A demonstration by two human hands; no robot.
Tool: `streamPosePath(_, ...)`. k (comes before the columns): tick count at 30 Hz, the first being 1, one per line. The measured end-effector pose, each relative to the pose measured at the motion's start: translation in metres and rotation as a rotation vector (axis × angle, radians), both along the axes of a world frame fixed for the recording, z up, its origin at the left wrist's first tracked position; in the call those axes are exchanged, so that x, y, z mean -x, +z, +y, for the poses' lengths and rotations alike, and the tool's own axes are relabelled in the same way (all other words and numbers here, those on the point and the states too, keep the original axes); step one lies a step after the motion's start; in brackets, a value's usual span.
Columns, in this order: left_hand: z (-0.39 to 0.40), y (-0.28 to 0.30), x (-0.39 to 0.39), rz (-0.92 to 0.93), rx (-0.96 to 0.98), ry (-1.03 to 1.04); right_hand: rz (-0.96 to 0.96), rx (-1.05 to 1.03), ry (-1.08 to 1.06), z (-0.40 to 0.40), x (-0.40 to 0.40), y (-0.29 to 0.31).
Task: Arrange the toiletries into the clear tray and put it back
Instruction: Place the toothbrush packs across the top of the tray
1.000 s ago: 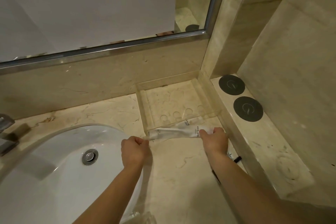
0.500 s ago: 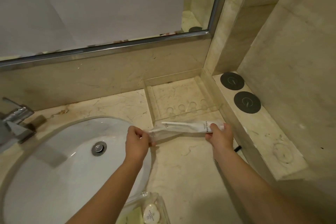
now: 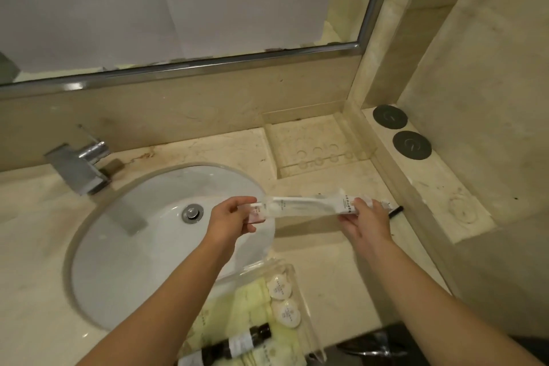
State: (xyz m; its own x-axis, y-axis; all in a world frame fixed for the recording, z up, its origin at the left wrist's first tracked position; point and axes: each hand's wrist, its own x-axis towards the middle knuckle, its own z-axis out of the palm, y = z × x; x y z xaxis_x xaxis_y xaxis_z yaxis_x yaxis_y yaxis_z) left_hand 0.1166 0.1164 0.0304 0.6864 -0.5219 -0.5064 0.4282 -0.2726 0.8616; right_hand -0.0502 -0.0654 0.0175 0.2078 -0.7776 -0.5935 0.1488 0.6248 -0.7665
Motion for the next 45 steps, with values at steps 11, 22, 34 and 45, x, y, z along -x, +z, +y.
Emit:
streamPosePath(11, 0.102, 0.005, -0.006, 0.045, -0.082, -0.159, 0.067, 0.042, 0.154, 0.074, 0.005, 0.0)
streamPosePath(22, 0.172, -0.016, -0.001, -0.266, -0.414, -0.357, 0.322, 0.236, 0.489, 0.126, 0.006, -0.01)
streamPosePath(34, 0.185, -0.025, 0.009, -0.861, -0.655, -0.546, 0.507, 0.347, 0.564, 0.139, 0.001, -0.022)
streamPosePath(45, 0.192, -0.042, 0.015, -1.008, -0.712, -0.507, 0.609, 0.503, 0.58, 0.15, -0.003, -0.016)
